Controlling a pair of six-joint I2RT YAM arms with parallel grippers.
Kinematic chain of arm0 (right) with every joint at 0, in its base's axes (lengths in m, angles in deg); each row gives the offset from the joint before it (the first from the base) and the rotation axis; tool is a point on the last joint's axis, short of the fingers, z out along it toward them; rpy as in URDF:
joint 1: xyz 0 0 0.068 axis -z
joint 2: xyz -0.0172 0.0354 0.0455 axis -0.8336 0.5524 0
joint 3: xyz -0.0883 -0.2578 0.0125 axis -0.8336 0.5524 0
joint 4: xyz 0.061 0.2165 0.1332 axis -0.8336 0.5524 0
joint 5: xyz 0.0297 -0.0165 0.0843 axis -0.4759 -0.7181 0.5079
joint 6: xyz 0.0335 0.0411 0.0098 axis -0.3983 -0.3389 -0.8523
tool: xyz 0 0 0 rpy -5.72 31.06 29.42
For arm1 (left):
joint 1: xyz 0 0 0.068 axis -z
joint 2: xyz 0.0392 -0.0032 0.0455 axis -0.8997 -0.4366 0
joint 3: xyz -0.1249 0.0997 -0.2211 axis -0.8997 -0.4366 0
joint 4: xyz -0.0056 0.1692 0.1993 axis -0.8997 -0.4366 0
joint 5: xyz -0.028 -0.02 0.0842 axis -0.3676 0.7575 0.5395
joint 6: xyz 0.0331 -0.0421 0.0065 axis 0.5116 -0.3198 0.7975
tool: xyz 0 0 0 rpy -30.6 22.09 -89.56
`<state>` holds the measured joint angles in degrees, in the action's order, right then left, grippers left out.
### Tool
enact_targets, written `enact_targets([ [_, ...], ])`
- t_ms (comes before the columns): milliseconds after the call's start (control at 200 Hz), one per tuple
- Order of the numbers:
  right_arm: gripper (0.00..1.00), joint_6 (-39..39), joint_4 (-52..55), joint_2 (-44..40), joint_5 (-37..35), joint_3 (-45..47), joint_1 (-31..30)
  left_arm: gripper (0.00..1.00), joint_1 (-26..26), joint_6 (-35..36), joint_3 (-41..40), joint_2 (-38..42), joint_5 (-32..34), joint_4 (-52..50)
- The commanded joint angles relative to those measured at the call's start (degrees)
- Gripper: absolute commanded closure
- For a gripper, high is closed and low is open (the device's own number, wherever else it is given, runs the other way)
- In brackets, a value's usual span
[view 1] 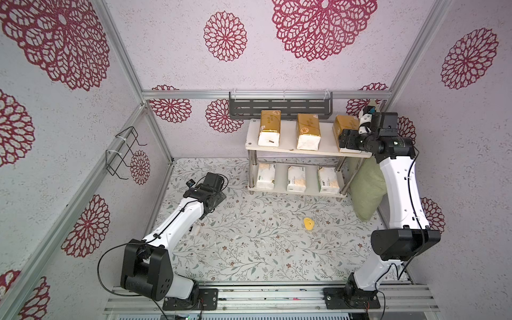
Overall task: Place the tissue boxes on the shelf by color
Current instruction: Place a box of tissues on the shelf.
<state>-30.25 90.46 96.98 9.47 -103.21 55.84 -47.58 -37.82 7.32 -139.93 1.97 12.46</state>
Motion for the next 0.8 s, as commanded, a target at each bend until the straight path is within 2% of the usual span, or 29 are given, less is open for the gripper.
enact_targets([
  [0,0.1,-0.9,-1.1,-0.1,-2.0,0.0,0.2,0.03,-0.6,-0.5,-0.9,1.6,1.5,-0.7],
  [435,0.09,-2.7,-4.0,-1.2,-5.0,3.6,-1.6,0.03,-0.6,-0.5,-0.8,1.8,1.5,-0.9],
  [795,0.01,-2.8,-4.9,-2.5,-4.8,3.3,-1.7,0.03,-0.7,-0.3,-1.0,1.7,1.5,-0.5],
])
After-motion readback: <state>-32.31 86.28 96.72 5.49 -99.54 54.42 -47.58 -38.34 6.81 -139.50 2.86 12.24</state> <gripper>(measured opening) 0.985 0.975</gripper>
